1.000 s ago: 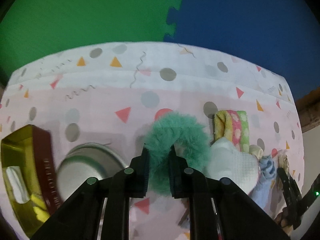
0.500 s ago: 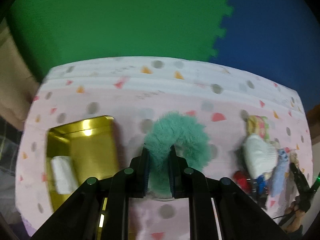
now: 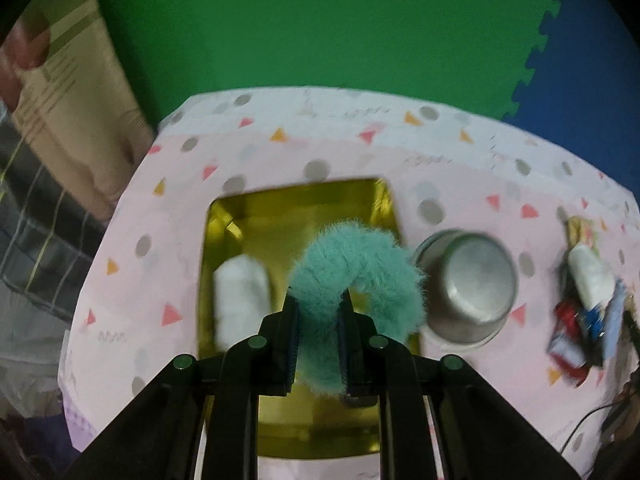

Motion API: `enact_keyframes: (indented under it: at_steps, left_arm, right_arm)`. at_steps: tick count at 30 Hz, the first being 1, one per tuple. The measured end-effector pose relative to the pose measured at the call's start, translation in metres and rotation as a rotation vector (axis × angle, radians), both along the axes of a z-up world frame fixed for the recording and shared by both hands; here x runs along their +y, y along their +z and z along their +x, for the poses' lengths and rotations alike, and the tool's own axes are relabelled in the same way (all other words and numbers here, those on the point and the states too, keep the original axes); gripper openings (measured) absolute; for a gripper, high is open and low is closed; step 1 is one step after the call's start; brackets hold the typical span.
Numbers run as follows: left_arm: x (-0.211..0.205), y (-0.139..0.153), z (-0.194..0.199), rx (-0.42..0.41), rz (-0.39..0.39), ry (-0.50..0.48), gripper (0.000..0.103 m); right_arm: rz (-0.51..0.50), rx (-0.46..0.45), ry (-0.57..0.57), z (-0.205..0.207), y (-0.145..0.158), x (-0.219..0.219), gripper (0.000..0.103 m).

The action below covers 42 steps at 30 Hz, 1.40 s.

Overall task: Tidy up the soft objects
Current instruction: 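Carry the teal scrunchie into the gold tray and open the left gripper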

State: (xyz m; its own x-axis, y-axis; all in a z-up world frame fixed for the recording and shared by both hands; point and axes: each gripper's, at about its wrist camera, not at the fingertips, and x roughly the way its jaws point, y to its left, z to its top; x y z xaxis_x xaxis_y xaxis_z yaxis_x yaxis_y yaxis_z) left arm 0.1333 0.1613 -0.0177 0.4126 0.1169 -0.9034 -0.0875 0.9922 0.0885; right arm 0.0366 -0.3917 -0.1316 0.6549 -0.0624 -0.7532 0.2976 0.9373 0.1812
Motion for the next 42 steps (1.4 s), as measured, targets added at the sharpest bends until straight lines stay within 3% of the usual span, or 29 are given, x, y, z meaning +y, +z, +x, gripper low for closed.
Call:
enact_keyframes:
  at_steps: [12, 27, 30, 35, 42]
  left_arm:
    - [0.044, -0.044, -0.042, 0.049, -0.024, 0.061, 0.015]
    - [0.052, -0.058, -0.048, 0.008, 0.043, 0.082, 0.022]
    - [0.052, -0.057, -0.049, -0.012, 0.051, 0.08, 0.028]
    - [0.05, -0.053, -0.05, -0.047, 0.057, 0.076, 0.049]
    - [0.047, -0.049, -0.054, -0.086, 0.043, 0.093, 0.06]
  right_arm:
    - [-0.043, 0.018, 0.0, 0.002, 0.0, 0.006, 0.033]
    - [-0.1, 0.042, 0.0, 0.005, 0.001, 0.013, 0.033]
    - [-0.099, 0.042, 0.0, 0.006, 0.001, 0.014, 0.033]
    - [-0.111, 0.046, 0.0, 0.007, 0.002, 0.015, 0.033]
    - [-0.118, 0.063, 0.003, 0.007, 0.006, 0.019, 0.03]
